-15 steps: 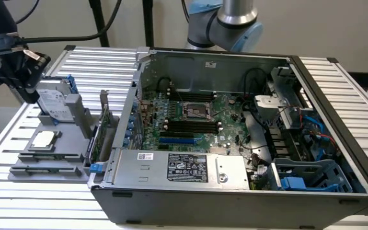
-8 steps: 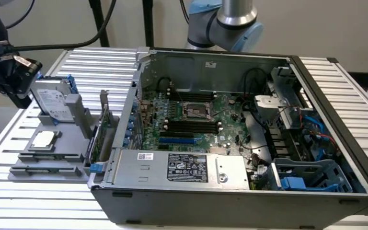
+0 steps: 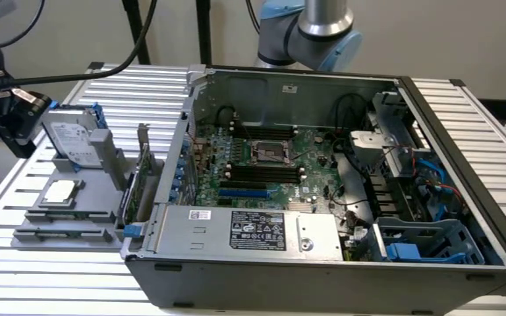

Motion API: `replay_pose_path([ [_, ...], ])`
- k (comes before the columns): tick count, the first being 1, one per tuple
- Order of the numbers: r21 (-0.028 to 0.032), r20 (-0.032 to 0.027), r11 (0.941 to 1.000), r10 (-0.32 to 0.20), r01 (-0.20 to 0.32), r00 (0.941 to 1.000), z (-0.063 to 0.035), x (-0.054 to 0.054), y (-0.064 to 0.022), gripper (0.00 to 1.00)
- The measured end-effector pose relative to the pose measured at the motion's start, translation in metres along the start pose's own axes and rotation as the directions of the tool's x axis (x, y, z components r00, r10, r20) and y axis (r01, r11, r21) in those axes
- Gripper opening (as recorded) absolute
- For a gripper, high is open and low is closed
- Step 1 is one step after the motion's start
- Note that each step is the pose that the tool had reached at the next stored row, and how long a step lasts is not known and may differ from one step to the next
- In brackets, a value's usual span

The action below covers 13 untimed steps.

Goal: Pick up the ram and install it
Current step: 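Reach for the ram, then pick up the ram and move it above insertion slot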

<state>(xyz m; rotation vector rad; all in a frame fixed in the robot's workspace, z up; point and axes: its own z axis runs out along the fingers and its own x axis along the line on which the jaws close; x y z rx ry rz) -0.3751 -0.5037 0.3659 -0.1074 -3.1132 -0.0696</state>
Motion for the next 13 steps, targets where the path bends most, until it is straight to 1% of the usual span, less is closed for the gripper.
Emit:
replay_pose_path([
  [5,0.0003,-0.0005,0.9999,-0.012,0.012,0.9999,0.0029,0.0083,-0.0010,0.11],
  [13,0.0003,-0.0005,0.9999,-0.012,0.012,0.9999,0.0029,0.0087,-0.0010,0.11],
])
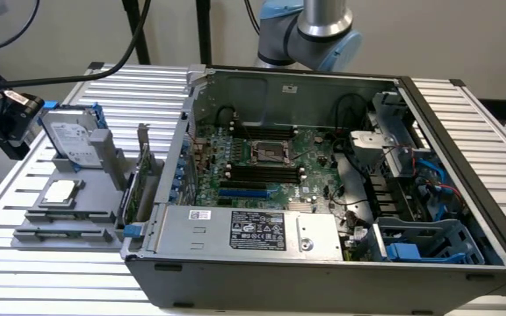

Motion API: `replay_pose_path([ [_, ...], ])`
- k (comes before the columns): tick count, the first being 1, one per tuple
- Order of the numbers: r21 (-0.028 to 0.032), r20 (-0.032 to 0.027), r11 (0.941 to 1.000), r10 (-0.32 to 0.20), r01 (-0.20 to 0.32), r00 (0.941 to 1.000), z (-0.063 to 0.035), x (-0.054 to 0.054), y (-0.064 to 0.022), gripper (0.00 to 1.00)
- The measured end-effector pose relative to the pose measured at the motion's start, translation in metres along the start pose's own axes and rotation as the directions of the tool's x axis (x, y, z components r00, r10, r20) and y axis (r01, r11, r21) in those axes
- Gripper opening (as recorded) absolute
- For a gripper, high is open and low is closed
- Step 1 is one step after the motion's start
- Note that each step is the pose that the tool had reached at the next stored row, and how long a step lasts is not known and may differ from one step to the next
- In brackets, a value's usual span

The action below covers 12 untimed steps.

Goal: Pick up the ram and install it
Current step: 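Pick up the ram and move it above insertion slot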

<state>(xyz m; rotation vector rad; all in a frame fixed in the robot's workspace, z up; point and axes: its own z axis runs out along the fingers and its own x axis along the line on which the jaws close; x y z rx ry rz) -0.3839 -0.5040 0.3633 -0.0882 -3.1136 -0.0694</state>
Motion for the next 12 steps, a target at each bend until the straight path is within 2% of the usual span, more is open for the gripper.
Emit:
replay_pose_path([
  [12,0.0001,-0.0001,1.0000,-0.002,0.002,1.0000,0.0000,0.0000,0.0000,0.11],
])
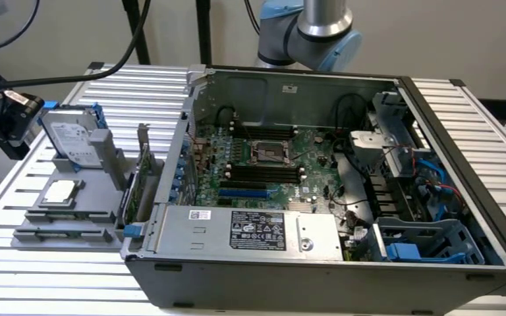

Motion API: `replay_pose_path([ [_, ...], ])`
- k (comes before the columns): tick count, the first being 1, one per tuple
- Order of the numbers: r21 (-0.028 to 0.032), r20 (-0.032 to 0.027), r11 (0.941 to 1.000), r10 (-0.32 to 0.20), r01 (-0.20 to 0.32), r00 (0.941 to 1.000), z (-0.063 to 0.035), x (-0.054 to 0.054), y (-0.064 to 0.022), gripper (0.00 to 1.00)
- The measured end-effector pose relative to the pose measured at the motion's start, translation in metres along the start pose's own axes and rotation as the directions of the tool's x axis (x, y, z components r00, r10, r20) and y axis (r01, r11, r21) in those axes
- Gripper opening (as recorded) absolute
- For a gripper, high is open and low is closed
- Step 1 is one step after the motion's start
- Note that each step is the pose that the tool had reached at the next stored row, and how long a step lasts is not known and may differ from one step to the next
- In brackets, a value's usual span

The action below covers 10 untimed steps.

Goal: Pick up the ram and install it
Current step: 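Pick up the ram and move it above insertion slot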

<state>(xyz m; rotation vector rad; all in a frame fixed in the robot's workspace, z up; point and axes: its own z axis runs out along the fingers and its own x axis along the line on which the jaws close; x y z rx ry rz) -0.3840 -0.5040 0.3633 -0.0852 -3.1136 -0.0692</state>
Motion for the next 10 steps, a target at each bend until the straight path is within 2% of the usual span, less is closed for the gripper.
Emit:
replay_pose_path([
  [5,0.0021,-0.0038,0.9966,-0.083,0.083,0.9966,0.0003,0.0001,0.0000,0.11],
  [10,0.0041,-0.0080,0.9849,-0.173,0.173,0.9849,0.0007,0.0000,0.0000,0.11],
])
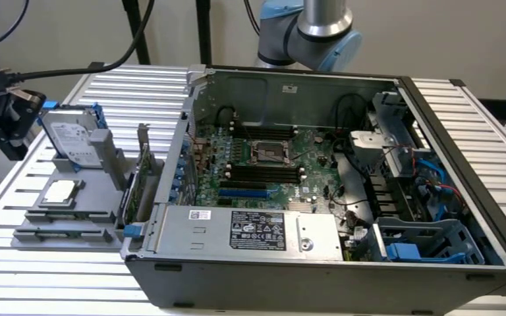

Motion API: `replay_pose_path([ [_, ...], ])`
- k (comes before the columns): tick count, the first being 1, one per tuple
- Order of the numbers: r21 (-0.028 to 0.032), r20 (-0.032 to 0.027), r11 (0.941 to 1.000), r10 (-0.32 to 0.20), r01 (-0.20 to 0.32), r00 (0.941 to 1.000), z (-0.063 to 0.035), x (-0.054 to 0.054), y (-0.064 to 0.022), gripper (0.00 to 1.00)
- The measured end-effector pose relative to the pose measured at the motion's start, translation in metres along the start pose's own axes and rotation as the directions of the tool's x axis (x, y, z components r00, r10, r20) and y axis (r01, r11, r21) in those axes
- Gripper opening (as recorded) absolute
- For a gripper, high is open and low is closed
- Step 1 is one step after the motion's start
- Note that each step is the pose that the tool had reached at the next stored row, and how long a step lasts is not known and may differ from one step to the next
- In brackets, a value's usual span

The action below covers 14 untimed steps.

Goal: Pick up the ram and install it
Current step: 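Pick up the ram and move it above insertion slot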

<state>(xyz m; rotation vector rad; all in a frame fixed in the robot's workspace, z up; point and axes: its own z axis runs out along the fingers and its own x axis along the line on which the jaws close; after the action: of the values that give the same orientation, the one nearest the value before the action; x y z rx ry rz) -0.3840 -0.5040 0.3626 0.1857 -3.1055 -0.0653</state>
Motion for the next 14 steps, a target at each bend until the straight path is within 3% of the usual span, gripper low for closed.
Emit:
replay_pose_path([
  [6,0.0026,-0.0049,0.9941,-0.109,0.109,0.9941,0.0006,0.0000,0.0000,0.11],
  [10,0.0042,-0.0084,0.9834,-0.181,0.181,0.9834,0.0010,-0.0001,-0.0001,0.11],
  [14,0.0054,-0.0119,0.9677,-0.252,0.252,0.9677,0.0016,-0.0001,-0.0001,0.11],
])
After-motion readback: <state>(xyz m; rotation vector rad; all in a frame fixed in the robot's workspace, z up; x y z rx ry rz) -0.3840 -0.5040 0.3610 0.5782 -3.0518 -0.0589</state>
